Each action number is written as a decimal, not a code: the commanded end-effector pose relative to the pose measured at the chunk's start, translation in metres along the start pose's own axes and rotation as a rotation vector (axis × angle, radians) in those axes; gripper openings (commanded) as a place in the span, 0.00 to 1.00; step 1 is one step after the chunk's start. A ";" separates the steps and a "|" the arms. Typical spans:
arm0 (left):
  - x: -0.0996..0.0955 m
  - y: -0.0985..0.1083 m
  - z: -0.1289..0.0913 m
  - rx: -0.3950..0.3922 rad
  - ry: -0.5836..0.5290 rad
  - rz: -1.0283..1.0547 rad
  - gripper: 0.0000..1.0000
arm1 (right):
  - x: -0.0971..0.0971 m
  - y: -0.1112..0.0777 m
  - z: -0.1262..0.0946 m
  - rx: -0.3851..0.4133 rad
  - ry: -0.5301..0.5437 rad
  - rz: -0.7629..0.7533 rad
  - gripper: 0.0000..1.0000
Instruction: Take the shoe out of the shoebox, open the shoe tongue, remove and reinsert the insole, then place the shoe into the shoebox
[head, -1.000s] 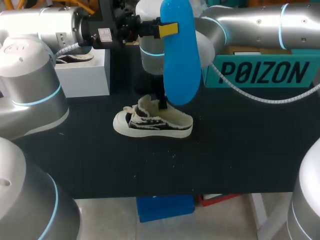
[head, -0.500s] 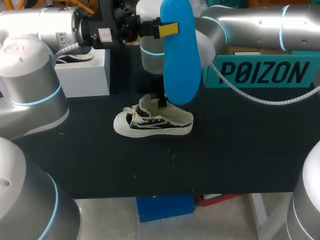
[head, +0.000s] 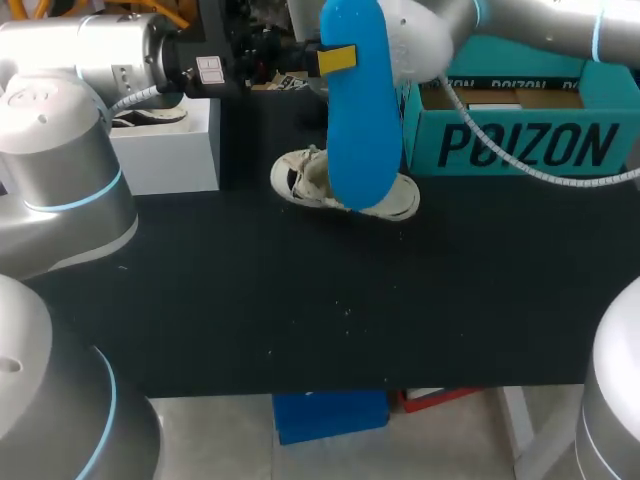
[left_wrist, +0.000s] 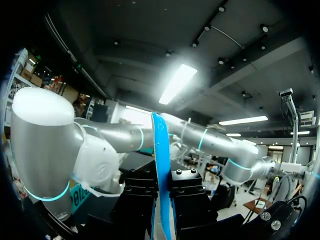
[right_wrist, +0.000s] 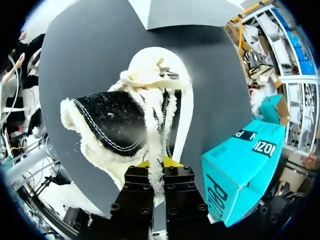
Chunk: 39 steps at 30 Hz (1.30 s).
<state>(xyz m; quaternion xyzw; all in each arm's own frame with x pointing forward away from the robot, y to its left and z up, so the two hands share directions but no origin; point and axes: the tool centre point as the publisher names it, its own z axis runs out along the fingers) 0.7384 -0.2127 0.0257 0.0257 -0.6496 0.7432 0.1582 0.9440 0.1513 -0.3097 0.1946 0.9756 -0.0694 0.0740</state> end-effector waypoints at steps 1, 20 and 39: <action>0.000 0.001 0.001 0.002 -0.004 0.002 0.00 | -0.008 0.000 -0.017 0.138 0.012 0.465 0.00; 0.000 0.001 0.001 0.002 -0.004 0.002 0.00 | 0.030 -0.011 -0.037 0.193 0.113 1.224 0.00; 0.000 0.001 0.001 0.002 -0.004 0.002 0.00 | 0.064 0.006 0.021 0.225 0.133 1.319 0.00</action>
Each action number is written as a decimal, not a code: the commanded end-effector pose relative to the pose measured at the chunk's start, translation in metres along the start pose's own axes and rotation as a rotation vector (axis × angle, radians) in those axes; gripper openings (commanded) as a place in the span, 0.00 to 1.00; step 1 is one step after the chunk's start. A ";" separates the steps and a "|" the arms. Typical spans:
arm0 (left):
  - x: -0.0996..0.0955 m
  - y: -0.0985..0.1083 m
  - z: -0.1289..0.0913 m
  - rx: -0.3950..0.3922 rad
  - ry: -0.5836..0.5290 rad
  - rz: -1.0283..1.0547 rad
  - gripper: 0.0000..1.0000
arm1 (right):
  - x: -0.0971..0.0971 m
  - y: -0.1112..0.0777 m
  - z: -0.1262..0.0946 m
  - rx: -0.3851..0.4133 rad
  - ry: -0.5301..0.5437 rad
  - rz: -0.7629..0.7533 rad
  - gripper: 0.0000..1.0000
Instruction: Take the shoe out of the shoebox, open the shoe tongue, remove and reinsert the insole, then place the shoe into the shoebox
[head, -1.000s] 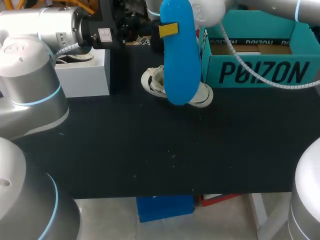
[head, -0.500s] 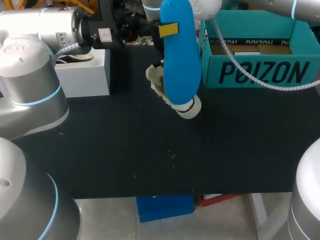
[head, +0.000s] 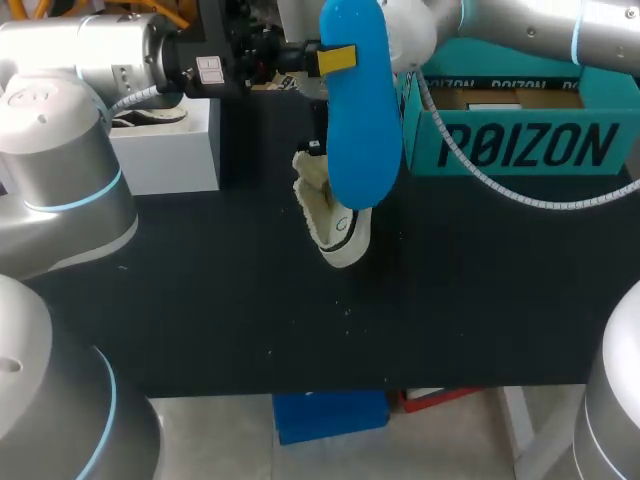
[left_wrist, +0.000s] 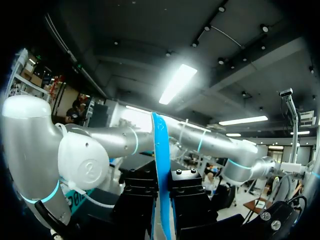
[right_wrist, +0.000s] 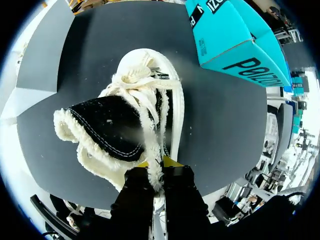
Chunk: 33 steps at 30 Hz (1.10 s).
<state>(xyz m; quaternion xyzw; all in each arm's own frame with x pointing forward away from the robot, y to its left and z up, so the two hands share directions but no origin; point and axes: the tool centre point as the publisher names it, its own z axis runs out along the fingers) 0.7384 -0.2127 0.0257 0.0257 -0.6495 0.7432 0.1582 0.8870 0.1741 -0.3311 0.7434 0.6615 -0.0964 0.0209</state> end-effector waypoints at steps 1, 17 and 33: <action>0.000 0.001 0.001 0.002 -0.004 0.002 0.00 | 0.006 0.004 0.013 0.003 -0.008 0.053 0.00; 0.000 0.001 0.001 0.002 -0.004 0.002 0.00 | -0.007 0.003 0.041 -0.040 -0.018 0.119 0.00; 0.000 0.001 0.001 0.002 -0.004 0.002 0.00 | -0.033 0.005 0.006 -0.111 0.273 0.157 1.00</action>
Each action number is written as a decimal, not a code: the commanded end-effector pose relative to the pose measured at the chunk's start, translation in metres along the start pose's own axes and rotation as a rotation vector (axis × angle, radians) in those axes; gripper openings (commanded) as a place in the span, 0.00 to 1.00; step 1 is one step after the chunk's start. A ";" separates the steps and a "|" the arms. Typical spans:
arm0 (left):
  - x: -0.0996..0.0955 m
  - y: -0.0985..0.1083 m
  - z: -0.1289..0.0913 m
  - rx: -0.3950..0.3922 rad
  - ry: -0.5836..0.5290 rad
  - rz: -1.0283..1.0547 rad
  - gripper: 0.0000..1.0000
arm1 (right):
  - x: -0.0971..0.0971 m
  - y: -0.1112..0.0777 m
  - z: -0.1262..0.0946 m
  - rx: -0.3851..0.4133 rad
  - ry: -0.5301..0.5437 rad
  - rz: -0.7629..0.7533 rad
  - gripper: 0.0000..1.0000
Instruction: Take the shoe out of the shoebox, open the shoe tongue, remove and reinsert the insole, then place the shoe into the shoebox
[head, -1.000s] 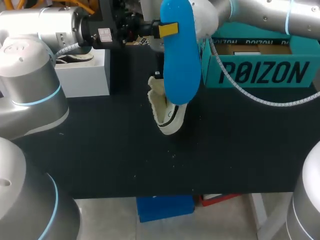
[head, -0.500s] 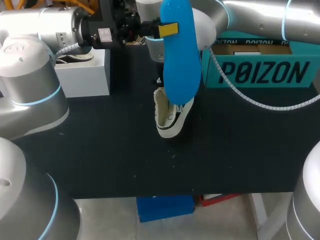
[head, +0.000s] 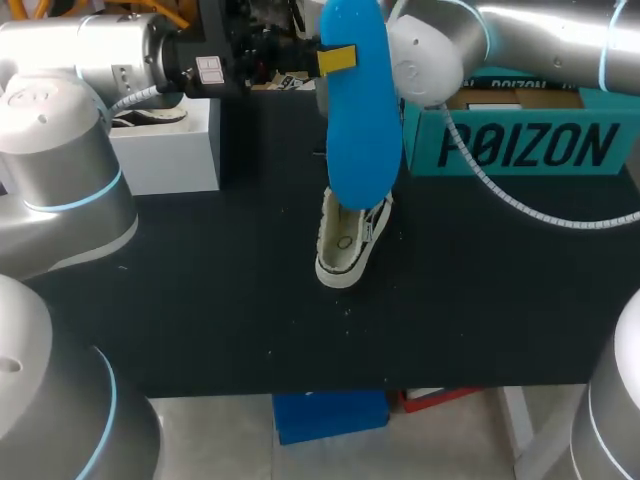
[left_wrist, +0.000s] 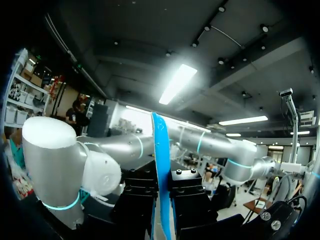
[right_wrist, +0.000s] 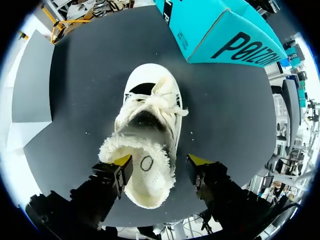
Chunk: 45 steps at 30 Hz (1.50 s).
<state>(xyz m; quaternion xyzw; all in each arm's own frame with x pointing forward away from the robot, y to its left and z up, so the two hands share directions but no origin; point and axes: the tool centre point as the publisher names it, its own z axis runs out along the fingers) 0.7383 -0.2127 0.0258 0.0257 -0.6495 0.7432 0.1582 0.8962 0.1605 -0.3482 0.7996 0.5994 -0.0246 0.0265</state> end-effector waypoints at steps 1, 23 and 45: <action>0.000 0.001 0.001 0.002 -0.004 0.002 0.00 | -0.023 -0.002 -0.019 -0.003 0.215 -0.007 1.00; 0.000 0.001 0.001 0.002 -0.004 0.002 0.00 | -0.037 -0.002 -0.055 -0.084 0.694 -0.123 1.00; 0.000 0.001 0.001 0.002 -0.004 0.002 0.00 | -0.042 -0.002 -0.071 -0.050 1.047 -0.067 1.00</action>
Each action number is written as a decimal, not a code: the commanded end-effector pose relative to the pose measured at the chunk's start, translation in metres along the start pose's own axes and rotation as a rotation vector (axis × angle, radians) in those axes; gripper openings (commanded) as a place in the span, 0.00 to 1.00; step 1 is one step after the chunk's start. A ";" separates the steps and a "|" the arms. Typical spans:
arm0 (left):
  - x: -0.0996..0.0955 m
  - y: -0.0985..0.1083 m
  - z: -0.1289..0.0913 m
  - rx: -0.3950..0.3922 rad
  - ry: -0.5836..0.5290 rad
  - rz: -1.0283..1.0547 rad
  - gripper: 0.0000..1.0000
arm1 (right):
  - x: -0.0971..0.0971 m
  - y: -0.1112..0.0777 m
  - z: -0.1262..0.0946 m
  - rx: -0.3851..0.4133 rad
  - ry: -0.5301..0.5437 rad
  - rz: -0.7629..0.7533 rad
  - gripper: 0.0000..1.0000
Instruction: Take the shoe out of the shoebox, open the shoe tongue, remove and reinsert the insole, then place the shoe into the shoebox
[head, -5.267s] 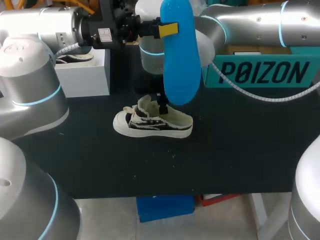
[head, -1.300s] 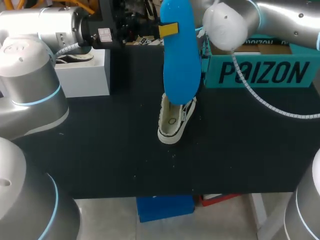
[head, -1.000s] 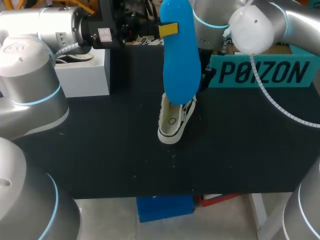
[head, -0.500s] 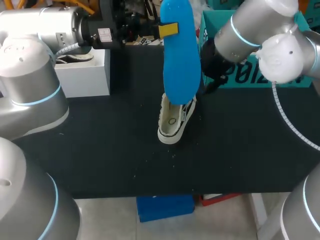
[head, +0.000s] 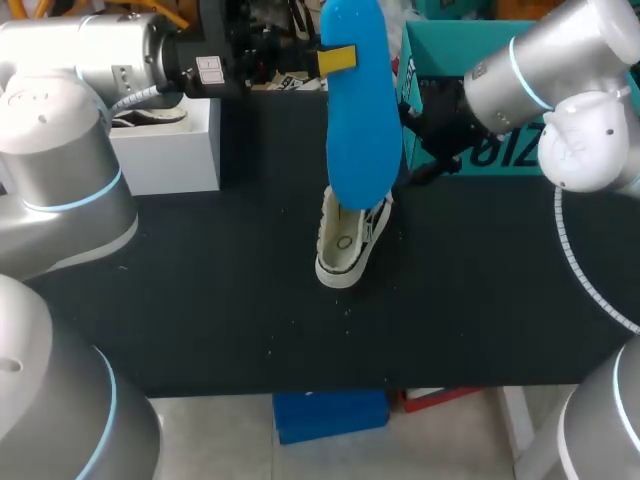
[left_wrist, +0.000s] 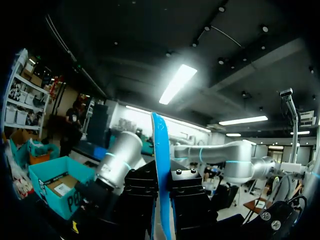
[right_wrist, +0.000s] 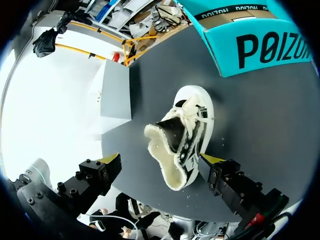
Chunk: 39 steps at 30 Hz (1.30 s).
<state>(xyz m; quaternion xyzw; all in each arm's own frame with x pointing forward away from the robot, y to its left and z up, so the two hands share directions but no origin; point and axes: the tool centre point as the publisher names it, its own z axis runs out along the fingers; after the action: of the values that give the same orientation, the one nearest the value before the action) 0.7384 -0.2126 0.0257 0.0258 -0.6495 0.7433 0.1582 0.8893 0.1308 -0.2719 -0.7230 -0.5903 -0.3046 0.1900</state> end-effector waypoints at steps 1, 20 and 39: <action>0.000 0.001 0.001 0.002 -0.004 0.002 0.00 | -0.005 -0.005 -0.004 -0.010 0.257 0.009 1.00; 0.000 0.001 0.001 0.002 -0.004 0.002 0.00 | -0.003 -0.008 -0.024 -0.057 0.543 0.039 1.00; 0.010 -0.003 0.009 -0.201 -0.080 0.546 0.00 | 0.003 -0.006 -0.035 -0.058 0.668 -0.011 1.00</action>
<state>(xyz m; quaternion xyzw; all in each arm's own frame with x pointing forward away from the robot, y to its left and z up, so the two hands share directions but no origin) 0.7352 -0.2156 0.0269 -0.0162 -0.6640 0.7398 0.1073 0.8768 0.1113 -0.2422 -0.5932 -0.4962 -0.5322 0.3443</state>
